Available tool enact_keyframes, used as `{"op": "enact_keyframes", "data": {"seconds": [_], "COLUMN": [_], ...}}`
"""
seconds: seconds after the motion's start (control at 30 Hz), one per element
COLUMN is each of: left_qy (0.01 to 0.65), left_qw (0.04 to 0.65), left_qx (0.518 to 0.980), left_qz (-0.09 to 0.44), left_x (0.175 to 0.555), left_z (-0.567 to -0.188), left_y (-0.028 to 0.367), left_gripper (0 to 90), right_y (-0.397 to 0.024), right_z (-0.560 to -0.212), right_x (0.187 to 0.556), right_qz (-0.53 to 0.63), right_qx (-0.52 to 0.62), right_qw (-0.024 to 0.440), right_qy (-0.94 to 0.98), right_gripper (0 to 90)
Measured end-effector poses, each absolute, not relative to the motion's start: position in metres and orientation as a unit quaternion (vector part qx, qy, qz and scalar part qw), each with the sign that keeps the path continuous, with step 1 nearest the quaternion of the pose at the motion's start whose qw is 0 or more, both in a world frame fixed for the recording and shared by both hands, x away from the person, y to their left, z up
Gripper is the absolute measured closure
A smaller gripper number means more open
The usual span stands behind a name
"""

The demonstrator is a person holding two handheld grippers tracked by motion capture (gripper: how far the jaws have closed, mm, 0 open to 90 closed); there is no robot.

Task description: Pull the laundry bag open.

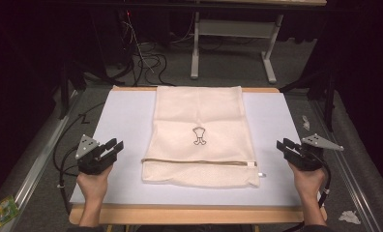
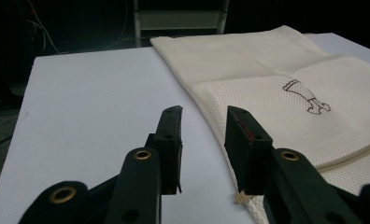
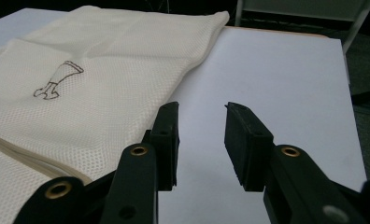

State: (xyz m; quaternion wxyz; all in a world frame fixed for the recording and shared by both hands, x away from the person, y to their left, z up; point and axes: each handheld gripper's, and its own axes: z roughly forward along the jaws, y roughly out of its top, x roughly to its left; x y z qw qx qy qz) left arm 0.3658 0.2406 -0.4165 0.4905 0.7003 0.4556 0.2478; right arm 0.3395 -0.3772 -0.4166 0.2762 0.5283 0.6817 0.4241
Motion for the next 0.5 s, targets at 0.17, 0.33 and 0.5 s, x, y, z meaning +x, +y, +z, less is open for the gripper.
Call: {"op": "enact_keyframes", "data": {"seconds": [0.17,0.33,0.5], "left_qy": [0.467,0.474,0.482], "left_qw": [0.490,0.487,0.482], "left_qx": [0.695,0.693,0.694], "left_qz": [0.244,0.240,0.234], "left_x": [0.371,0.376,0.383], "left_z": [-0.422,-0.429,-0.436], "left_y": [0.242,0.243,0.242], "left_gripper": [65.1,64.5,63.9], "right_y": [-0.384,-0.387,-0.389], "right_z": [-0.423,-0.429,-0.436], "right_x": [0.343,0.346,0.351], "right_qz": [0.421,0.416,0.410], "right_qx": [0.541,0.546,0.554], "right_qw": [0.270,0.265,0.261], "right_qy": [0.676,0.677,0.676], "right_gripper": [65.8,65.5,65.4]}}
